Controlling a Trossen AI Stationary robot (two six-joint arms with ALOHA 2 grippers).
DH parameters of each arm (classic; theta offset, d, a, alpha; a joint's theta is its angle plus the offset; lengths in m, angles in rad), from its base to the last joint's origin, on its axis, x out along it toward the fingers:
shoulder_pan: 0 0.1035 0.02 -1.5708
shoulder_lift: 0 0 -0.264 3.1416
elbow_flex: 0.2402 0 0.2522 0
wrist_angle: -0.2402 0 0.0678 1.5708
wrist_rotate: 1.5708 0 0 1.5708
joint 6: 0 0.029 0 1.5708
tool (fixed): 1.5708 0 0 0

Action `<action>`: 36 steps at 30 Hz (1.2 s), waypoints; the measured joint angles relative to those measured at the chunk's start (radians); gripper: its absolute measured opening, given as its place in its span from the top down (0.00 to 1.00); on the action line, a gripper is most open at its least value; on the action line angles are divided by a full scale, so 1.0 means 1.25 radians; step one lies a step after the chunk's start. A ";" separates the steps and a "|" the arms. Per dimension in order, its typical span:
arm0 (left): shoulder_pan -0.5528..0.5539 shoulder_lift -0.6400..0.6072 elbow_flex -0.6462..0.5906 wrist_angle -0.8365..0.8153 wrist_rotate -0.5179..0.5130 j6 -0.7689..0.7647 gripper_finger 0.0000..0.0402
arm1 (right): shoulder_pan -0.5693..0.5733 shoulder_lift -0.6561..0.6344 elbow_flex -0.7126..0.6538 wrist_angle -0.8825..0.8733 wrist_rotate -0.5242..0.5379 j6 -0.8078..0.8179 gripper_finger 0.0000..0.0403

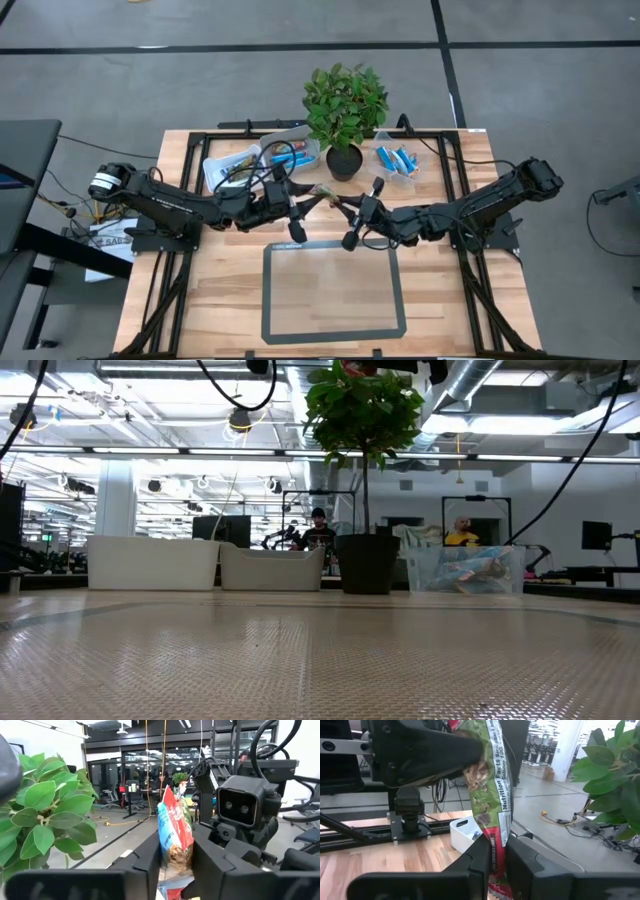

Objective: Pick and place Granola Bars by type
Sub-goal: Put the red granola bar into the gray bin

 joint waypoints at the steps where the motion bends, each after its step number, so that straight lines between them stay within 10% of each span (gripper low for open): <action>1: 0.000 0.000 0.000 -0.004 0.000 0.000 0.79 | 0.000 0.000 0.000 0.000 0.000 0.000 0.89; 25: 0.040 -0.001 0.000 -0.308 -0.386 0.146 0.87 | -0.034 0.000 0.000 -0.251 0.022 0.132 0.43; 36: 0.252 -0.001 0.000 -0.457 -0.322 0.104 0.86 | -0.034 0.000 0.000 -0.316 0.023 0.168 0.43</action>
